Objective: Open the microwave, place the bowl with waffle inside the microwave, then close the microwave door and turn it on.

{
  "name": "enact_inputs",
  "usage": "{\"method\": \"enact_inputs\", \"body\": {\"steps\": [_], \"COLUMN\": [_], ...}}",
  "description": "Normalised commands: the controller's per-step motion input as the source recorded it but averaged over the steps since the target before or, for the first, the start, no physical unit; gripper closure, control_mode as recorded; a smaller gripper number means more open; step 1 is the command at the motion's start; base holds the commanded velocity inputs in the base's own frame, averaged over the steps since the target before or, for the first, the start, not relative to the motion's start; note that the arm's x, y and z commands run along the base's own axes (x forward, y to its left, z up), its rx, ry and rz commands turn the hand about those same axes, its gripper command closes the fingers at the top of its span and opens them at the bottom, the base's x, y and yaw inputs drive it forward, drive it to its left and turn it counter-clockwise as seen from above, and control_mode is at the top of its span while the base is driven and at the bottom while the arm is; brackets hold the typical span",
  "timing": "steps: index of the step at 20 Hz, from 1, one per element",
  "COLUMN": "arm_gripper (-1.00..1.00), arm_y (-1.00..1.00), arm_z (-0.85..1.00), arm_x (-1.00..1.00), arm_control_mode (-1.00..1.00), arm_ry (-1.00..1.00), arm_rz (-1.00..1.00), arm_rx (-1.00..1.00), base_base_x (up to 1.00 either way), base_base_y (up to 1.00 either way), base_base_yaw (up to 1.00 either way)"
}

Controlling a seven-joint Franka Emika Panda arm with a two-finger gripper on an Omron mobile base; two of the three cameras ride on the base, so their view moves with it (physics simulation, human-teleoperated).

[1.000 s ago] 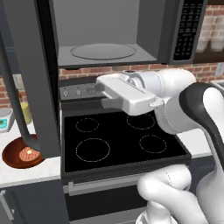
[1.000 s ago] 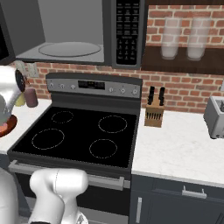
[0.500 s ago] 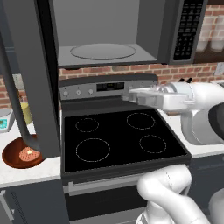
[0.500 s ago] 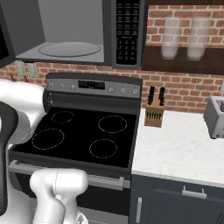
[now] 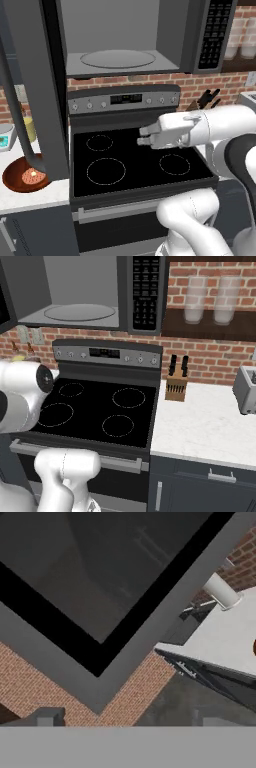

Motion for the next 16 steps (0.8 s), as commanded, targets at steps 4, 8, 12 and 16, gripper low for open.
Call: {"method": "enact_inputs", "body": {"steps": [4,8,12,16], "arm_gripper": [-1.00,-1.00,-1.00,-1.00], "arm_y": [-0.03,-0.05,0.11,0.42], "arm_z": [-0.53,-0.38,-0.37,-0.27], "arm_x": [0.08,0.09,0.20,0.26], "arm_control_mode": [-1.00,-1.00,-1.00,-1.00], "arm_ry": [0.37,0.26,0.07,0.01], "arm_rz": [0.00,0.00,0.00,0.00], "arm_rx": [-0.19,-0.15,-0.17,-0.15], "base_base_x": [0.00,0.00,0.00,0.00], "base_base_y": [0.00,0.00,0.00,0.00], "base_base_yaw": [0.00,0.00,0.00,0.00]}}
